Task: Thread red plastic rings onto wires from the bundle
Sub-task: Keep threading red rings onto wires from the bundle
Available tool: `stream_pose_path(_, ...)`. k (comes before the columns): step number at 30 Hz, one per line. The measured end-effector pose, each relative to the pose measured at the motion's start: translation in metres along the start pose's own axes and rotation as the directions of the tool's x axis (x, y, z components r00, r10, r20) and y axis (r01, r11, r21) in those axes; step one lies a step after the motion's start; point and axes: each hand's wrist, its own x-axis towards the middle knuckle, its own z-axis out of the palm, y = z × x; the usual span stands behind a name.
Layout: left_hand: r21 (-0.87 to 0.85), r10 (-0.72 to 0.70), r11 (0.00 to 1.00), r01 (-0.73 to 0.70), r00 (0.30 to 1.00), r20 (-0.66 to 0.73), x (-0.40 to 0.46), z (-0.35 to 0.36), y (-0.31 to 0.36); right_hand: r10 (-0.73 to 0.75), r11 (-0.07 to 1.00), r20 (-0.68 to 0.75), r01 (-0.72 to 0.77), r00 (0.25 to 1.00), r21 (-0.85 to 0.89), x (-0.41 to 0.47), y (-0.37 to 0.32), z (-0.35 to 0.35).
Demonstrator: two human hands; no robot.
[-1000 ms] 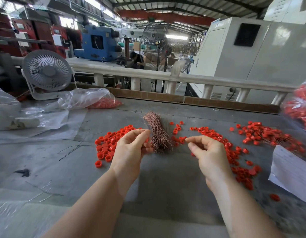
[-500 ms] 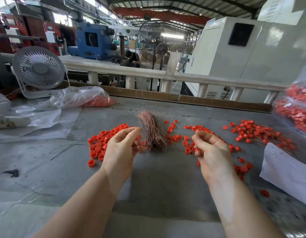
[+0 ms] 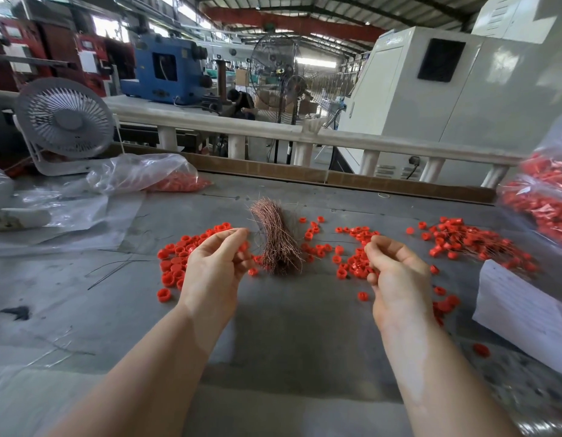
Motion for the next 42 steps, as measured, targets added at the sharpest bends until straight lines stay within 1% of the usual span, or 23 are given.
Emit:
stream_pose_path(5,0.057,0.009,0.998,-0.011,0.999,0.035,0.000,0.001,-0.002,-0.070,0.993,-0.028,0.067,0.997,-0.099,0.002,0.003,0.000)
stream_pose_path(8,0.127,0.021,0.991,-0.031,0.997,0.072,-0.001,0.001,-0.005,-0.122,0.976,-0.041,0.112,0.992,-0.186,0.004,0.005,0.001)
stream_pose_path(10,0.198,0.038,0.978,-0.057,0.994,0.100,-0.003,0.001,-0.007,-0.183,0.949,-0.052,0.163,0.982,-0.270,0.004,0.005,0.001)
stream_pose_path(11,0.242,0.049,0.967,-0.075,0.992,0.114,-0.003,0.001,-0.008,-0.238,0.919,-0.051,0.207,0.970,-0.336,0.002,0.005,0.002)
stream_pose_path(12,0.284,0.060,0.954,-0.095,0.990,0.129,-0.004,0.001,-0.009,-0.318,0.863,-0.033,0.274,0.948,-0.425,0.000,0.004,0.003)
stream_pose_path(14,0.352,0.074,0.927,-0.129,0.984,0.164,-0.005,0.001,-0.011,-0.505,0.685,0.070,0.449,0.860,-0.573,-0.007,0.002,0.005)
stream_pose_path(16,0.393,0.078,0.907,-0.150,0.978,0.193,-0.007,0.001,-0.012,-0.623,0.527,0.219,0.610,0.751,-0.592,-0.015,0.002,0.010)
stream_pose_path(17,0.405,0.078,0.901,-0.156,0.976,0.203,-0.008,0.002,-0.012,-0.642,0.473,0.280,0.656,0.714,-0.589,-0.019,0.003,0.012)
stream_pose_path(18,0.414,0.078,0.896,-0.161,0.974,0.212,-0.009,0.002,-0.012,-0.645,0.432,0.320,0.677,0.693,-0.596,-0.023,0.004,0.014)
stream_pose_path(21,0.442,0.079,0.880,-0.176,0.970,0.229,-0.011,0.002,-0.011,-0.640,0.327,0.358,0.662,0.680,-0.674,-0.027,0.007,0.015)
stream_pose_path(25,0.476,0.083,0.859,-0.190,0.968,0.238,-0.012,0.003,-0.011,-0.569,0.236,0.325,0.529,0.755,-0.815,-0.022,0.008,0.011)
stream_pose_path(27,0.476,0.080,0.859,-0.188,0.968,0.238,-0.012,0.004,-0.011,-0.561,0.197,0.332,0.511,0.759,-0.837,-0.021,0.009,0.010)
stream_pose_path(28,0.473,0.077,0.862,-0.185,0.968,0.238,-0.013,0.004,-0.011,-0.558,0.191,0.355,0.532,0.750,-0.825,-0.022,0.009,0.010)
stream_pose_path(29,0.469,0.074,0.864,-0.181,0.968,0.238,-0.013,0.004,-0.012,-0.544,0.211,0.393,0.574,0.742,-0.792,-0.022,0.009,0.011)
stream_pose_path(30,0.464,0.069,0.868,-0.176,0.969,0.239,-0.013,0.004,-0.012,-0.519,0.254,0.444,0.628,0.730,-0.735,-0.023,0.009,0.012)
stream_pose_path(32,0.449,0.064,0.877,-0.171,0.968,0.243,-0.014,0.005,-0.012,-0.481,0.336,0.554,0.727,0.679,-0.599,-0.026,0.011,0.015)
stream_pose_path(34,0.441,0.061,0.881,-0.173,0.964,0.258,-0.014,0.005,-0.012,-0.475,0.370,0.627,0.787,0.617,-0.494,-0.031,0.012,0.017)
stream_pose_path(35,0.439,0.059,0.881,-0.178,0.961,0.271,-0.014,0.006,-0.012,-0.470,0.390,0.647,0.799,0.600,-0.457,-0.032,0.012,0.018)
stream_pose_path(37,0.432,0.054,0.882,-0.187,0.952,0.300,-0.014,0.006,-0.012,-0.444,0.443,0.667,0.793,0.599,-0.418,-0.034,0.012,0.019)
stream_pose_path(40,0.414,0.027,0.893,-0.179,0.937,0.347,-0.016,0.007,-0.012,-0.378,0.535,0.680,0.748,0.628,-0.393,-0.034,0.012,0.020)
stream_pose_path(42,0.388,0.006,0.908,-0.158,0.931,0.365,-0.016,0.007,-0.012,-0.354,0.564,0.687,0.731,0.635,-0.384,-0.035,0.013,0.020)
